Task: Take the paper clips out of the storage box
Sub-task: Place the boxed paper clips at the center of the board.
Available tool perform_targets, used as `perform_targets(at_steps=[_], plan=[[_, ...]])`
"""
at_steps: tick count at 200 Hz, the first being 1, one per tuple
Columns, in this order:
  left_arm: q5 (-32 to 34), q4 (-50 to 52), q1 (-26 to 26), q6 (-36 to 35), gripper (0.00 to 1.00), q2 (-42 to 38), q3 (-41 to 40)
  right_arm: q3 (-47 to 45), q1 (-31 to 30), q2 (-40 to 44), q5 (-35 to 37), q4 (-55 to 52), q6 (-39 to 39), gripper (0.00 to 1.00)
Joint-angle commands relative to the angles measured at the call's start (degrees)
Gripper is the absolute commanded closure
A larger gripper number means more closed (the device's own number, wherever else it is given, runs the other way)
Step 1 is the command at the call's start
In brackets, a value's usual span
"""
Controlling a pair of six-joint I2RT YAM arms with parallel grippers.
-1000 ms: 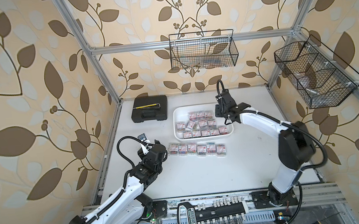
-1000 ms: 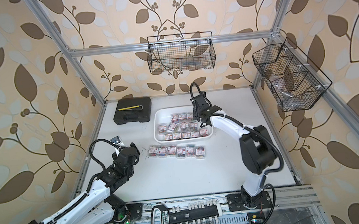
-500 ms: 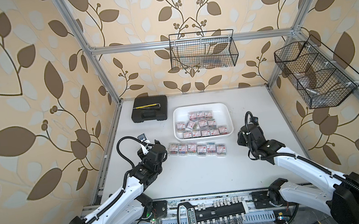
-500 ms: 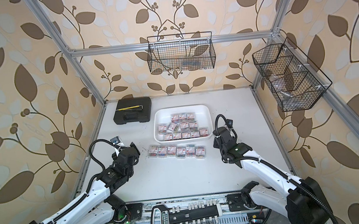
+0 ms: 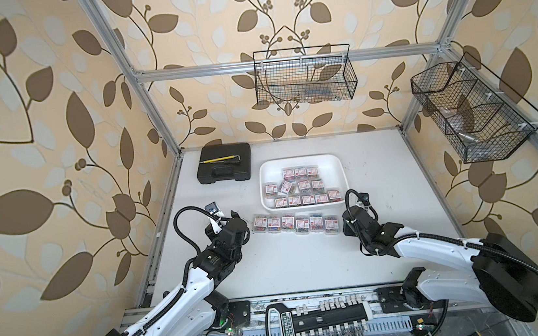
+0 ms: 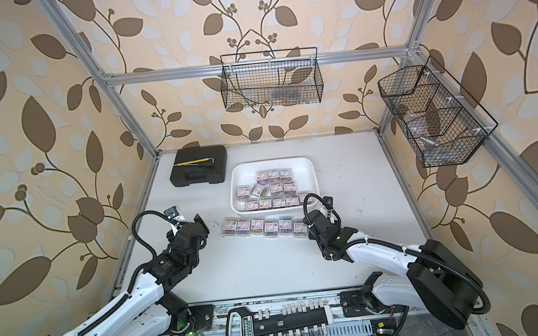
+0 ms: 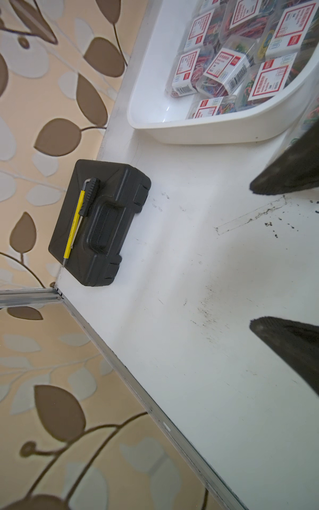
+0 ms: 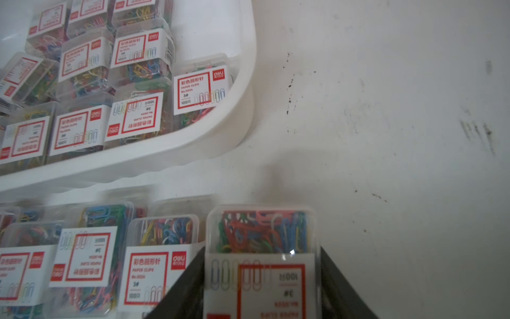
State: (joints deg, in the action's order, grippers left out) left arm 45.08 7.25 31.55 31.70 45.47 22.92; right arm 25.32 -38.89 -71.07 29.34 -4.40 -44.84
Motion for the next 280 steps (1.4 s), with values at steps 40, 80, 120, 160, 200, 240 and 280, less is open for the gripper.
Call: perform_targets(at_steps=[40,80,120,160,200,240,280], plan=[[2.4,-0.8,0.4,0.9,0.28,-0.1,0.1,-1.9,2.9,-9.3,-6.0,13.2,3.2,0.42],[2.9,-0.7,0.4,1.0,0.28,-0.1,0.2,-2.8,2.9,-7.1,-4.5,14.2,4.5,0.32],[2.8,-0.6,0.4,1.1,0.28,0.4,0.3,-5.9,3.2,-0.5,-3.8,14.6,4.2,0.25],[3.0,-0.6,0.4,1.0,0.28,1.4,0.9,-9.2,4.5,6.8,-3.5,14.4,3.1,0.31],[3.3,-0.3,0.4,1.2,0.28,1.3,0.9,-12.1,8.8,9.1,-6.5,16.2,2.6,0.43],[2.8,-0.5,0.4,1.0,0.27,1.4,0.9,-12.2,11.6,6.9,-7.7,17.2,2.2,0.52],[2.9,-0.5,0.4,1.0,0.27,2.3,1.3,-12.2,12.7,5.4,-9.0,19.0,2.0,0.67]])
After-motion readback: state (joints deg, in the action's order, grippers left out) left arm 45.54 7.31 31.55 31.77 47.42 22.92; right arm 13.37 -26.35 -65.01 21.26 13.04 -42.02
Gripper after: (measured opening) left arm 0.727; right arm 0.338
